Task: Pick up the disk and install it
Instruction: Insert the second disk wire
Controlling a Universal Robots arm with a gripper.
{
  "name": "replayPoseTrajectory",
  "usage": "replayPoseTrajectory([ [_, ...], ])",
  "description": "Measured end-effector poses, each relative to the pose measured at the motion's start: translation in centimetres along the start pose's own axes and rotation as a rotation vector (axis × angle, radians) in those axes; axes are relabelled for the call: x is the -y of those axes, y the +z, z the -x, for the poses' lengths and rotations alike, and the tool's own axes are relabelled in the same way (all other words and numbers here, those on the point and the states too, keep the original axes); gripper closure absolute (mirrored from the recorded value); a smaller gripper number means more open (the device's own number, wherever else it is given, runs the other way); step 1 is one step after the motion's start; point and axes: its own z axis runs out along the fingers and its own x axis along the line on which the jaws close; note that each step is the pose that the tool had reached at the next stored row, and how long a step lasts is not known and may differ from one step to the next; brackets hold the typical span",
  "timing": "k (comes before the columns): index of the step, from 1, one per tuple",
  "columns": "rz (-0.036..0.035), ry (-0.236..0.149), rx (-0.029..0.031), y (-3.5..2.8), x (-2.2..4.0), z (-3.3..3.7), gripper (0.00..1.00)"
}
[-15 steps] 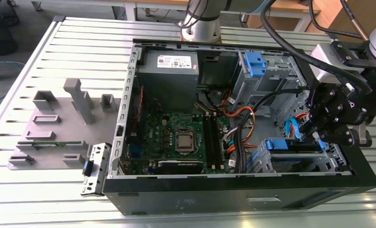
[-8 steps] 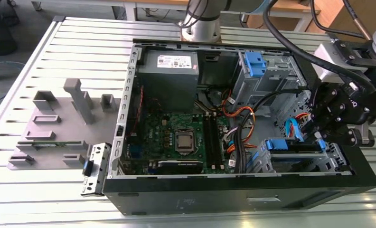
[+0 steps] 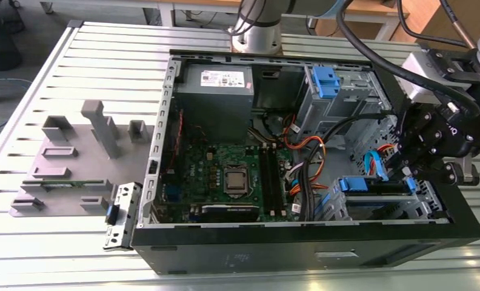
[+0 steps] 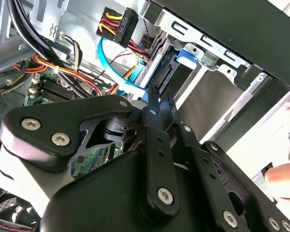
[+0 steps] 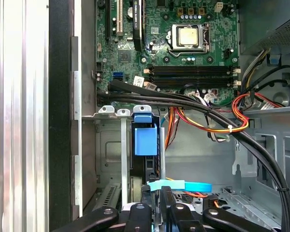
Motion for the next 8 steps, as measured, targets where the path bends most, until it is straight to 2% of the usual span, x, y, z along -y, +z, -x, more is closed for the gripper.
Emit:
replayPoseTrajectory([
  [8,0.0,0.0,0.0001,-0.02,-0.01,0.12,0.77],
])
